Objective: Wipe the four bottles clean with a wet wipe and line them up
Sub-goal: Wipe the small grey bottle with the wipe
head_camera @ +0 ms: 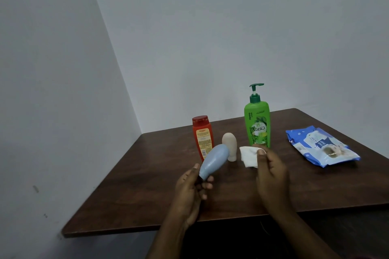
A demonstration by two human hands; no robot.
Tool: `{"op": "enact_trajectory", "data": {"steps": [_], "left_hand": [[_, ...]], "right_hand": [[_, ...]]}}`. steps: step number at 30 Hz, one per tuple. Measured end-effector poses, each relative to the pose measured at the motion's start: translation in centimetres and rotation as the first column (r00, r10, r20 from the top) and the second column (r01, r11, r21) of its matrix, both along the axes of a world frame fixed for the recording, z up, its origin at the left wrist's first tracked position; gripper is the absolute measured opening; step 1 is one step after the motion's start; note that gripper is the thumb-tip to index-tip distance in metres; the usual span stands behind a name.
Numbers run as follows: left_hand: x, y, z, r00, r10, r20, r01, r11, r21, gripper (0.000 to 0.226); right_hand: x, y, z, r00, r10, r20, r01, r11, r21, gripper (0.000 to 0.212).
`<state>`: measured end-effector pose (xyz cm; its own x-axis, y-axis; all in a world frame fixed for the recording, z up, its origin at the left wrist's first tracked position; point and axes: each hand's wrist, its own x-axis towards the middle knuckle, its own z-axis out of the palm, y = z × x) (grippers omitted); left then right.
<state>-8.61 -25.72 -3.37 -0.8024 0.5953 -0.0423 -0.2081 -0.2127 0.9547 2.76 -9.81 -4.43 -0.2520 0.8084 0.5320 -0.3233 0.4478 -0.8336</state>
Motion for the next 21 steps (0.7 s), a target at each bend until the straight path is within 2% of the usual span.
{"op": "enact_trajectory", "data": {"steps": [3, 6, 8, 11, 14, 17, 21], "left_hand": [[0.2, 0.1, 0.2, 0.998, -0.024, -0.065, 0.022, 0.999, -0.045, 0.037], [0.8, 0.5, 0.1, 0.981, -0.027, -0.194, 0.007, 0.995, -0.102, 0.045], [1.5, 0.8, 0.2, 0.953, -0.025, -0.303, -0.021, 0.989, -0.149, 0.040], [2.2, 1.3, 0.2, 0.911, -0.055, -0.409, -0.031, 0.979, -0.202, 0.031], [2.4, 1.6, 0.4, 0.868, -0.136, -0.477, 0.001, 0.962, -0.273, 0.037], [2.4, 1.7, 0.4, 0.877, -0.158, -0.454, 0.053, 0.970, -0.237, 0.026], [2.2, 1.8, 0.0, 0.910, -0.073, -0.409, 0.008, 0.987, -0.158, 0.039]], "right_hand": [[-0.9, 0.7, -0.4, 0.990, 0.124, 0.072, -0.120, 0.991, -0.058, 0.023], [-0.7, 0.2, -0.5, 0.959, 0.242, 0.146, -0.255, 0.964, 0.072, 0.029], [-0.5, -0.1, -0.5, 0.943, 0.291, 0.159, -0.311, 0.943, 0.118, 0.032], [-0.5, 0.1, -0.5, 0.939, 0.305, 0.160, -0.324, 0.940, 0.108, 0.034], [-0.2, 0.0, -0.4, 0.939, 0.269, 0.216, -0.304, 0.941, 0.150, 0.033], [0.1, -0.2, -0.4, 0.927, 0.228, 0.297, -0.302, 0.925, 0.231, 0.034], [0.3, -1.0, 0.1, 0.918, 0.216, 0.332, -0.347, 0.843, 0.412, 0.051]]}}
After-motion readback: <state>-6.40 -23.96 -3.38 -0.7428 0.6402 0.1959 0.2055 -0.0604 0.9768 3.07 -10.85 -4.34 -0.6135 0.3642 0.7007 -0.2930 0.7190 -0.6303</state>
